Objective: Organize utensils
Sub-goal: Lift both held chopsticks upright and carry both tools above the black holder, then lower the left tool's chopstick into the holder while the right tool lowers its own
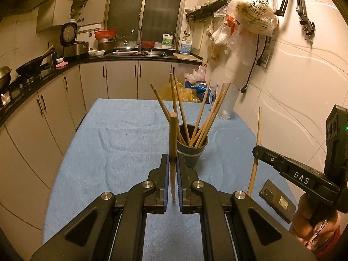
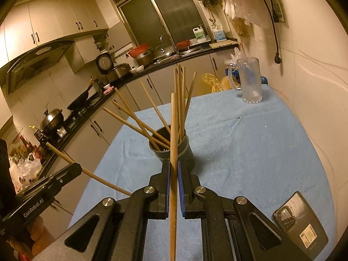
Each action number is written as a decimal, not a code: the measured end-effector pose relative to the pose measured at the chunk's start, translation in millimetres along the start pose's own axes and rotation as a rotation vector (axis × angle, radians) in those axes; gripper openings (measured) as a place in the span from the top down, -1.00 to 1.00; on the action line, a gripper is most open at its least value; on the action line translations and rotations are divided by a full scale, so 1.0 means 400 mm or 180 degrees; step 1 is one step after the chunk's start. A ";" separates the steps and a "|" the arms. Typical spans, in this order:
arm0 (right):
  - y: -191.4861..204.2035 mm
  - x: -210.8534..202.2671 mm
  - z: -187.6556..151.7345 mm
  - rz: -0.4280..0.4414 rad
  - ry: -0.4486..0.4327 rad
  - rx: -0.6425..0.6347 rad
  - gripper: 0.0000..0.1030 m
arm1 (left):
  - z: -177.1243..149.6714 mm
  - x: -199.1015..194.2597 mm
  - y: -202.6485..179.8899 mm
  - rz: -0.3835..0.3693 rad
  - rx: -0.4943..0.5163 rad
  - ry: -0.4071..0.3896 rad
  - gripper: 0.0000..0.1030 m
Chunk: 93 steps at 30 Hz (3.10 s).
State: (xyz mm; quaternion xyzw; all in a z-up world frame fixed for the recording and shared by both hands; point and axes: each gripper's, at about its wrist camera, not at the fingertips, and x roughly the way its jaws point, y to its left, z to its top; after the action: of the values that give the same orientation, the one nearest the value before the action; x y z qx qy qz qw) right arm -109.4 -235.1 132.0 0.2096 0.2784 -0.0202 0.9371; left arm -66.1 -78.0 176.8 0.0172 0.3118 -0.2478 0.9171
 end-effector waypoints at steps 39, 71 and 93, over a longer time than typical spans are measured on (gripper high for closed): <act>0.080 0.126 0.293 -0.0325 -0.1058 -0.0098 0.86 | 0.317 0.067 -0.054 -0.0152 0.0027 -0.0489 0.88; 0.016 0.248 0.139 -0.0358 -0.0498 -0.0424 0.85 | 0.163 0.233 -0.006 -0.0072 0.0036 -0.0096 0.87; -0.002 0.191 0.140 -0.0318 -0.0456 -0.0309 0.82 | 0.150 0.255 -0.001 0.0186 0.0056 -0.0058 0.46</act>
State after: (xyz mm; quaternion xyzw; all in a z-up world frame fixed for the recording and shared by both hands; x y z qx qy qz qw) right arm -16.3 -252.5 133.5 0.1478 0.2214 -0.0682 0.9615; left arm 37.2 -134.8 166.0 0.0321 0.3006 -0.2238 0.9266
